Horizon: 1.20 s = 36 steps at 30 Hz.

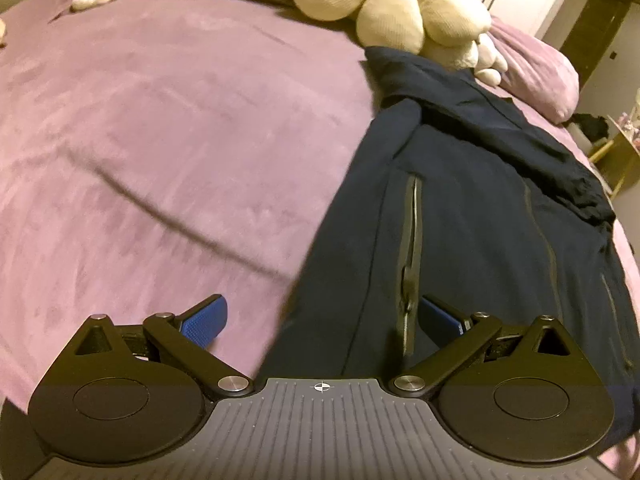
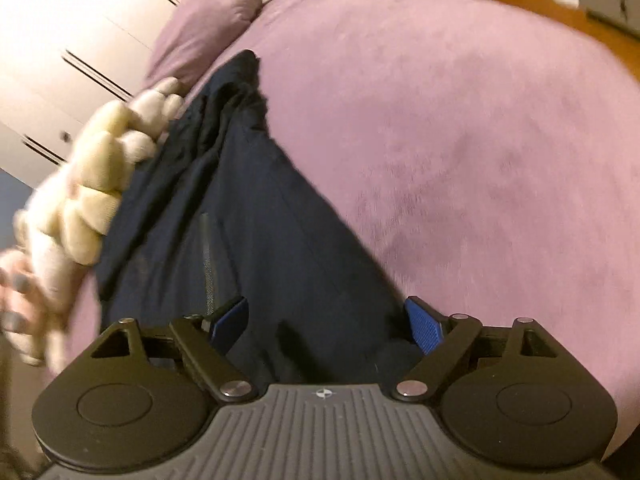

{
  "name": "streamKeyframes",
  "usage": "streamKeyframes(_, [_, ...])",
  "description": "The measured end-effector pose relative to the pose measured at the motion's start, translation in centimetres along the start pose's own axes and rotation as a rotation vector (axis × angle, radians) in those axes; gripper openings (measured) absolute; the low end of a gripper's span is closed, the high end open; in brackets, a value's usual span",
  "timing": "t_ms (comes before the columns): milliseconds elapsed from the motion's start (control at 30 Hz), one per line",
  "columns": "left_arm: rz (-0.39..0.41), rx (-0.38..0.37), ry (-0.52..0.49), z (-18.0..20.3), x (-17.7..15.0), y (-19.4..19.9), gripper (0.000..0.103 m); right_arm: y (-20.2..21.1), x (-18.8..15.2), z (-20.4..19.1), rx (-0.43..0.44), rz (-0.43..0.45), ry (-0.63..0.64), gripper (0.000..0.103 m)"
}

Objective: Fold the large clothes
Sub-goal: 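Grasp the jacket side edge with both tools and fold it toward the zipper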

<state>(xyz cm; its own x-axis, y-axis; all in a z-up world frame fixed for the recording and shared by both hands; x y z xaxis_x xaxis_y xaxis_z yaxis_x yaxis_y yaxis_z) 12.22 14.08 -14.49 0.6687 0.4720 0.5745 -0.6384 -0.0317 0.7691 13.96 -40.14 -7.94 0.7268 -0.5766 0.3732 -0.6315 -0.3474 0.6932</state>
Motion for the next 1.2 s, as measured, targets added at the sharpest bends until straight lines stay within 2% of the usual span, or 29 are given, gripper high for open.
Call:
streamKeyframes(67, [-0.001, -0.005, 0.013, -0.6, -0.1, 0.3, 0.103, 0.4, 0.0, -0.2, 0.010, 0.007, 0.038, 0.083])
streamKeyframes(233, [-0.044, -0.054, 0.080, -2.2, -1.1, 0.5, 0.101, 0.3, 0.0, -1.0, -0.014, -0.004, 0.141, 0.066])
streamKeyframes(300, [-0.075, -0.080, 0.108, -2.7, -1.4, 0.3, 0.085, 0.5, -0.4, -0.7, -0.016, -0.016, 0.163, 0.058])
streamKeyframes(367, [-0.109, -0.113, 0.144, -3.2, -1.8, 0.3, 0.077, 0.4, -0.5, -0.7, -0.025, -0.030, 0.174, 0.047])
streamKeyframes(467, [-0.139, -0.172, 0.163, -3.3, -2.0, 0.4, 0.065, 0.8, -0.6, -0.6, -0.008, -0.040, 0.186, 0.038])
streamKeyframes(600, [-0.180, -0.219, 0.103, -3.3, -2.0, 0.6, 0.063, 1.4, -0.4, -0.9, 0.040, -0.052, 0.191, 0.036])
streamKeyframes(700, [-0.217, -0.263, 0.070, -3.2, -1.7, 0.7, 0.065, 1.5, 0.0, -1.1, 0.055, -0.069, 0.184, 0.037])
streamKeyframes(800, [-0.258, -0.262, 0.006, -2.7, -1.5, 0.4, 0.068, 1.3, 0.5, -0.9, 0.017, -0.076, 0.179, 0.045])
streamKeyframes(900, [-0.274, -0.247, -0.073, -1.8, -1.7, 0.1, 0.068, 1.0, 1.2, -0.1, -0.033, -0.071, 0.161, 0.045])
streamKeyframes(967, [-0.278, -0.237, -0.099, -1.5, -1.8, -0.2, 0.066, 0.7, 1.4, 0.3, -0.024, -0.088, 0.142, 0.045])
streamKeyframes(1033, [-0.283, -0.224, -0.106, -1.4, -1.8, -0.2, 0.055, 0.0, 1.3, 0.4, -0.010, -0.129, 0.147, 0.045])
streamKeyframes(1100, [-0.282, -0.241, -0.091, -1.6, -1.4, 0.2, 0.030, -0.4, 1.1, 0.1, -0.018, -0.141, 0.186, 0.042])
streamKeyframes(1167, [-0.273, -0.289, -0.054, -1.4, -0.6, 1.2, 0.022, -0.5, 1.1, -0.5, -0.013, -0.153, 0.216, 0.024])
streamKeyframes(1200, [-0.257, -0.316, -0.043, -1.1, 0.0, 1.8, 0.022, -0.3, 1.1, -0.9, 0.013, -0.164, 0.228, 0.022])
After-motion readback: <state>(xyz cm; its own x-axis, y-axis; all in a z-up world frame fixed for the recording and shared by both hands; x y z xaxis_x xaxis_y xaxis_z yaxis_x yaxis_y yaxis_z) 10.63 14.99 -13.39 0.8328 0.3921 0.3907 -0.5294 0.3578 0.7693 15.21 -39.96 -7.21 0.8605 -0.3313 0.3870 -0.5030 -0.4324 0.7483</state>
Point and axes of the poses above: each gripper's, at about its wrist camera, not at the fingertips, and y roughly against the way its jaws point, z to its right, x to its top, the point moved 4 cm from there along -y, roughly the way its jaws point, and after that the axes turned 2 degrees about x, right-handed, at the moved point
